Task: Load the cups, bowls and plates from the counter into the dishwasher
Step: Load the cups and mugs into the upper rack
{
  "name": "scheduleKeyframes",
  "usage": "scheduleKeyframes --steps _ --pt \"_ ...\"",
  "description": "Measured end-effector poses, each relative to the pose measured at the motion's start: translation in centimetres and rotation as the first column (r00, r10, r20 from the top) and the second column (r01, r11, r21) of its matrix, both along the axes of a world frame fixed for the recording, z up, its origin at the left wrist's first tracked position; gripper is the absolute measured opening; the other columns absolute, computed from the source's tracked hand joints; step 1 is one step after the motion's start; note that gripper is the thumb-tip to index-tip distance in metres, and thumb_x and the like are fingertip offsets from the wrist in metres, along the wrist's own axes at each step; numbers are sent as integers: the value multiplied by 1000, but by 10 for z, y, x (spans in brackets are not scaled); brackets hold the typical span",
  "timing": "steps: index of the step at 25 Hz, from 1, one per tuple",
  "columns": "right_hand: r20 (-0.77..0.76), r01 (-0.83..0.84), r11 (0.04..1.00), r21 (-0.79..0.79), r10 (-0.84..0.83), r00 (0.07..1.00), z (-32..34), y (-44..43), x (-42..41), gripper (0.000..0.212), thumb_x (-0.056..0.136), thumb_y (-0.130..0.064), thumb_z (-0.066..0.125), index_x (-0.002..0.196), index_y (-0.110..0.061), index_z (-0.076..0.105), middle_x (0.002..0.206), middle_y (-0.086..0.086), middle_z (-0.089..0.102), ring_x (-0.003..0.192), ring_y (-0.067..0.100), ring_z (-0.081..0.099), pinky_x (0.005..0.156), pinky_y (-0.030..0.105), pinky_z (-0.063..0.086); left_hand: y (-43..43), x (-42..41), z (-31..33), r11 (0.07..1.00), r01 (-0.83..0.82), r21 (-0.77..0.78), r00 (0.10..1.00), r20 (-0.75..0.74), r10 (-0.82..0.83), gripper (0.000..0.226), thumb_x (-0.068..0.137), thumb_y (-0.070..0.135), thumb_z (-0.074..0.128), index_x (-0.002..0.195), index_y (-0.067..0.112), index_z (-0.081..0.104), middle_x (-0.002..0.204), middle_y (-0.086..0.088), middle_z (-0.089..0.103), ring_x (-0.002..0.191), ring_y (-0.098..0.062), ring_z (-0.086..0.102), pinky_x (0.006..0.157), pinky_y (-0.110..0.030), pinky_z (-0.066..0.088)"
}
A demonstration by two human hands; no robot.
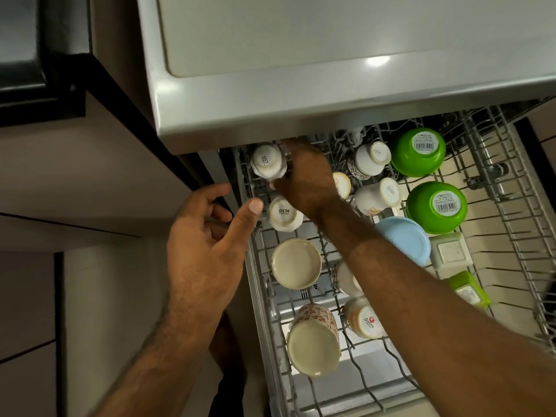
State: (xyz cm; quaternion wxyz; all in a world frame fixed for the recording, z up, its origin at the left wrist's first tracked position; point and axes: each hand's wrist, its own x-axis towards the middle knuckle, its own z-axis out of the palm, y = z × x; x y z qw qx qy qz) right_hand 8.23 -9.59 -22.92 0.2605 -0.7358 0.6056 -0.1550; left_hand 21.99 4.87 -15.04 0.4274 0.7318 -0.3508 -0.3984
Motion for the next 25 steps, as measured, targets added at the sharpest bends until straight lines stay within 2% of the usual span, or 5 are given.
scheduleKeyframes --steps 10,16,20,22,25 --pt "38 -2 993 115 -2 999 60 120 -141 52 82 -24 81 131 -22 63 117 -9 66 109 10 60 90 18 42 53 -76 19 980 187 -73 972 162 -173 38 90 38 75 126 38 62 94 3 58 63 -17 54 57 -19 48" --pt "31 -176 954 242 174 984 68 178 -221 45 84 -32 79 126 -26 64 111 -10 69 97 8 62 84 32 54 123 -160 14 951 306 -51 946 125 -298 30 87 43 70 115 34 69 78 8 60 65 -15 55 59 -30 50" --pt "-67 -305 823 479 381 922 80 223 -266 53 93 -53 63 141 -37 50 135 -16 59 116 1 53 93 16 43 173 -194 -14 806 558 197 757 278 -592 43 99 54 52 138 37 57 123 18 60 109 -1 55 96 -28 47" --pt "-129 -361 735 574 516 847 80 243 -283 61 96 -61 51 151 -39 37 151 -17 46 134 4 42 109 23 36 191 -201 -30 701 627 340 627 314 -713 56 101 61 36 152 38 41 147 16 49 132 -6 45 111 -29 38" --pt "-268 -435 724 536 634 725 66 266 -298 55 102 -57 41 152 -36 36 152 -12 46 137 13 44 114 35 34 209 -205 -51 619 647 445 478 396 -784 65 95 64 26 147 34 50 138 10 62 123 -13 59 103 -37 49"
